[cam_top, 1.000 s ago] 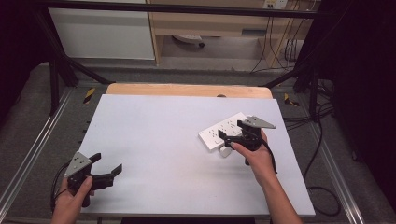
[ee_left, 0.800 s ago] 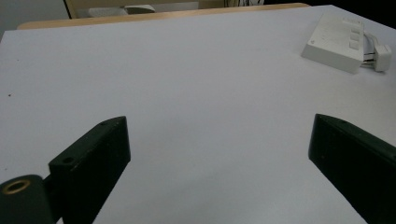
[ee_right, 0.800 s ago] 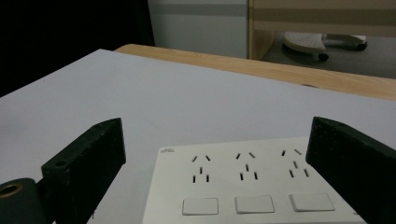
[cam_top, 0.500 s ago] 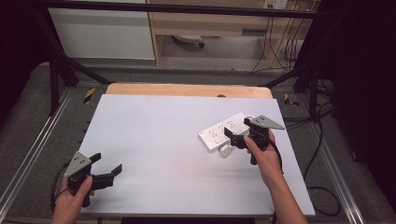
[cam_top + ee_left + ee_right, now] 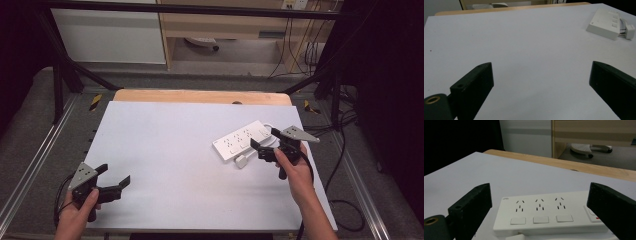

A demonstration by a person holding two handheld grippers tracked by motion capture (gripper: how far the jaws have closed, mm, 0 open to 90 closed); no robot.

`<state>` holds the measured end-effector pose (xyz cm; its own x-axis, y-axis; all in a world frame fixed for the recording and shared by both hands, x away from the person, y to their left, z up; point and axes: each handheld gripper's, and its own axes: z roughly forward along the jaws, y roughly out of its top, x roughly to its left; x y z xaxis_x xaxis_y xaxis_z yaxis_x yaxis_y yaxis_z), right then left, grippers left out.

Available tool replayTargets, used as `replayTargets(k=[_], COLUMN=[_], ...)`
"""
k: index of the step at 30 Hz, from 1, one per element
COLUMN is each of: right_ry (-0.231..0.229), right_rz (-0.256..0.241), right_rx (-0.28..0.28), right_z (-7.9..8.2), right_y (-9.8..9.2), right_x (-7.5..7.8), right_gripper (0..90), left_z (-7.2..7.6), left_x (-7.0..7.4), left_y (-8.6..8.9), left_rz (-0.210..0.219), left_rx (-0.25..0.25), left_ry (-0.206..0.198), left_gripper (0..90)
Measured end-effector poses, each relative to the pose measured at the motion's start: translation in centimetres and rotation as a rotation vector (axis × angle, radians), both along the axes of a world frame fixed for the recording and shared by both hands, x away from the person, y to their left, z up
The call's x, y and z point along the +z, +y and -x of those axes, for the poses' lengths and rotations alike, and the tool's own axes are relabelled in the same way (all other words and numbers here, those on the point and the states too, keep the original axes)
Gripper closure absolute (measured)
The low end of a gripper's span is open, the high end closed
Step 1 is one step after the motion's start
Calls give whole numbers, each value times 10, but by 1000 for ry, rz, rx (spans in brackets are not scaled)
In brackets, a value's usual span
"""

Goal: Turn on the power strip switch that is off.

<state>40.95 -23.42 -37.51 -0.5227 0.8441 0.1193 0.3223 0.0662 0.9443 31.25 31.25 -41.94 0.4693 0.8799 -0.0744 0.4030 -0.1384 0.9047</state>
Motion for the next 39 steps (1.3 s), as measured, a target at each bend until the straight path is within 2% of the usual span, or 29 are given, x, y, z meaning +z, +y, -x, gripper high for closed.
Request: replayTargets(k=[11, 20, 28, 39], right_ry=[-1, 10, 21, 45], right_rz=[-8, -30, -30, 38], right_rx=[-8, -36, -60, -52], right_z=[13, 26, 39, 53], right_y=[-23, -44, -60, -70], right_x=[-1, -13, -25, -45], right_gripper=[64, 64, 64, 55], left_z=[0, 0, 0, 0], left_x=[0, 0, 0, 0], left_y=[0, 1, 1, 0], left_rz=[0, 0, -2, -5], left_rx=[2, 4, 4, 2], left_ry=[-1, 0, 1, 2], left_gripper=[55, 55, 55, 55])
